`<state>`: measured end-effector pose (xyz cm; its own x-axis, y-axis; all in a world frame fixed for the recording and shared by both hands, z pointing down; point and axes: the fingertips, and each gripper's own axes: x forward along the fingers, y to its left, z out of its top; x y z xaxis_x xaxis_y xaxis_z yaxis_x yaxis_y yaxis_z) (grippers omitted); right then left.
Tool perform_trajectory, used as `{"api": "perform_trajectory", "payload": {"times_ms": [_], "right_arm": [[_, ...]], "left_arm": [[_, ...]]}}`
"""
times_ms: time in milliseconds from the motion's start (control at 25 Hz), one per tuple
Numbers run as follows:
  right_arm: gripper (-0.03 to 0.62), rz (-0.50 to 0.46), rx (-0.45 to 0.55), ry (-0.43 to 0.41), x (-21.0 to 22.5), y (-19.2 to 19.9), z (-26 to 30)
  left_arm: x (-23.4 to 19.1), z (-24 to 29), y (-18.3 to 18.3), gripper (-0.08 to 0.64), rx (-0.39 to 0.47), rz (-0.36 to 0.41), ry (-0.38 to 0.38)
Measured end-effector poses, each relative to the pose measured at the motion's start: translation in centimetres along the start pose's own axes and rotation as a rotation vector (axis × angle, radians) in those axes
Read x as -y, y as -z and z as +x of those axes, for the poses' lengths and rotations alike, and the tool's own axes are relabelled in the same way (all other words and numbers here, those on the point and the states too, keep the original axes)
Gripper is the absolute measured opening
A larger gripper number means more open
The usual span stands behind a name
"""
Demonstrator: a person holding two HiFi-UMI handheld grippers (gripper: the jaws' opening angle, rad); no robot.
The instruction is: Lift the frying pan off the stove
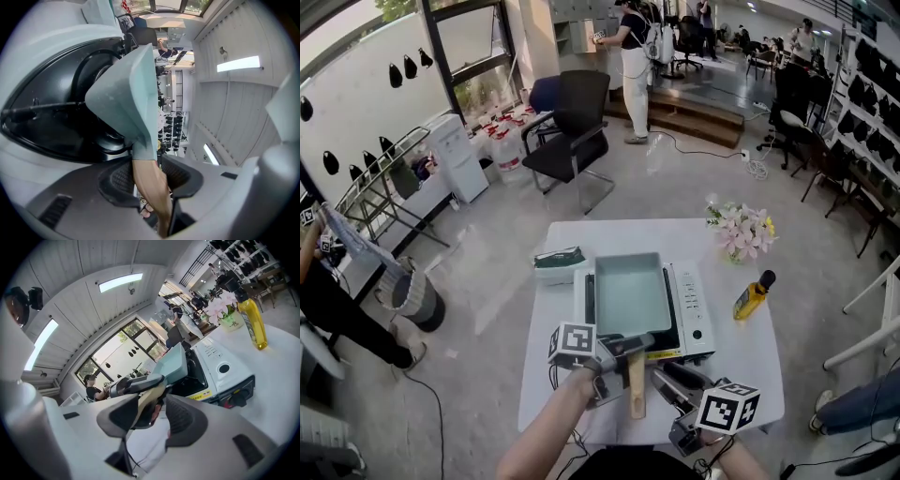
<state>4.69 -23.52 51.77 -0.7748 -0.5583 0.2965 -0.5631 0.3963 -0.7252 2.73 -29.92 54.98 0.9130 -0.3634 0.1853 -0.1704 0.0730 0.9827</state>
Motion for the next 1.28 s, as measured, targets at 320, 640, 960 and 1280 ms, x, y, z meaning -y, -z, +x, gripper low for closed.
{"api": "perform_trajectory", "payload": {"times_ms": [320, 640, 960, 1280], "right_arm": [[0.213, 0.060, -0.080, -0.088, -0.8, 0.1, 1.4], [0.230, 0.111, -0.160, -0.144, -1.6, 0.3, 3.0], [0.230, 0.157, -0.222, -0.171, -1.7, 0.8, 4.2], [0.209, 0.168, -0.267, -0.195, -1.7, 1.1, 4.9]], "left_arm": [[0.0, 0.2, -0.1, 0.150, -0.006, -0.008, 0.006], [0.1, 0.2, -0.1, 0.150, -0.005, -0.011, 0.006], [-0.1, 0.2, -0.1, 0.149, -0.001, -0.014, 0.006], [0.0, 0.2, -0.1, 0.149, -0.005, -0.024, 0.008]]}}
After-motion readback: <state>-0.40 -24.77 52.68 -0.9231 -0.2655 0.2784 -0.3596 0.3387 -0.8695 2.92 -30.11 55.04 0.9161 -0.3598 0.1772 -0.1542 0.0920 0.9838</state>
